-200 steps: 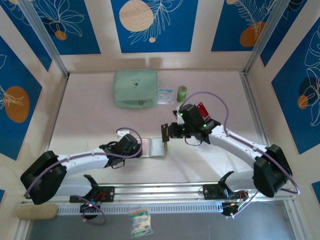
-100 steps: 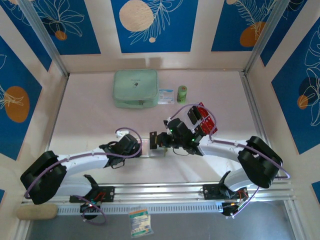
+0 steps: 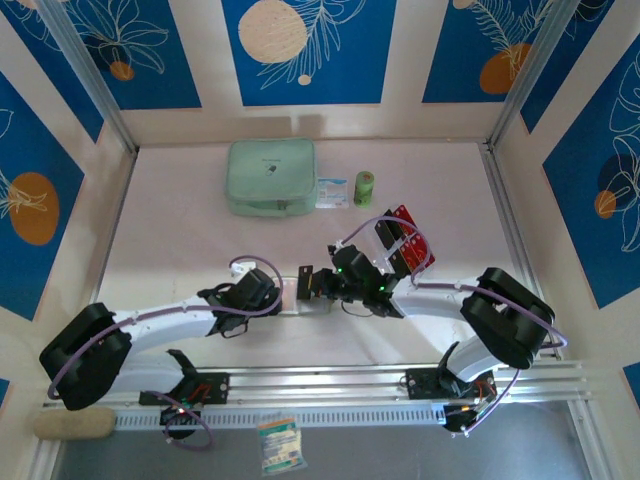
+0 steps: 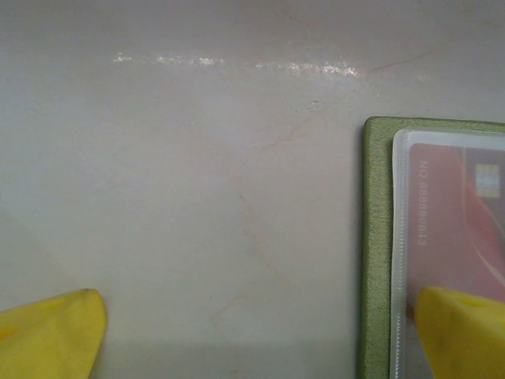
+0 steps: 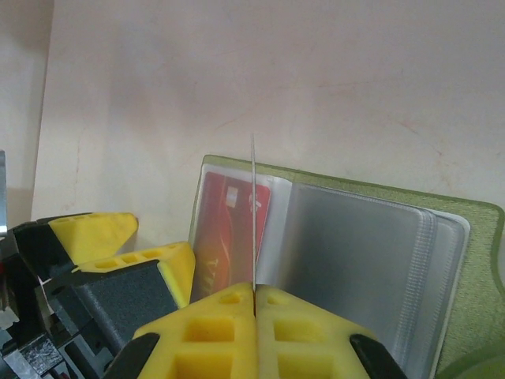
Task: Put the credit cards into the card holder
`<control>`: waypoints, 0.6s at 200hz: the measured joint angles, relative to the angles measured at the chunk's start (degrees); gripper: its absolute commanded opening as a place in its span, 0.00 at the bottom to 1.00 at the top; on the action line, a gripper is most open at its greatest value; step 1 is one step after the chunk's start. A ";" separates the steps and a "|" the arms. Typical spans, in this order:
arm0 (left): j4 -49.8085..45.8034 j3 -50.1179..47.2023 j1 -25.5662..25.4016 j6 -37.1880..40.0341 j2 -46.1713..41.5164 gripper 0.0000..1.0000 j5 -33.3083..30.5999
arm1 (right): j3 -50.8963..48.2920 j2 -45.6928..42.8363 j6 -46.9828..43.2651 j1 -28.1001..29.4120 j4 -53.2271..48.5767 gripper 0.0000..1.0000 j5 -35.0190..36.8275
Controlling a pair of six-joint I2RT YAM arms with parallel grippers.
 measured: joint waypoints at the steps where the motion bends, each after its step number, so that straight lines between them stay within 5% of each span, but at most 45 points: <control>1: 0.00 0.00 0.00 0.00 0.00 1.00 0.00 | -0.02 0.02 0.02 0.00 0.02 0.00 0.00; 120: -0.02 -0.04 0.00 0.00 -0.26 1.00 -0.04 | -1.25 3.04 3.23 0.31 4.59 0.00 0.11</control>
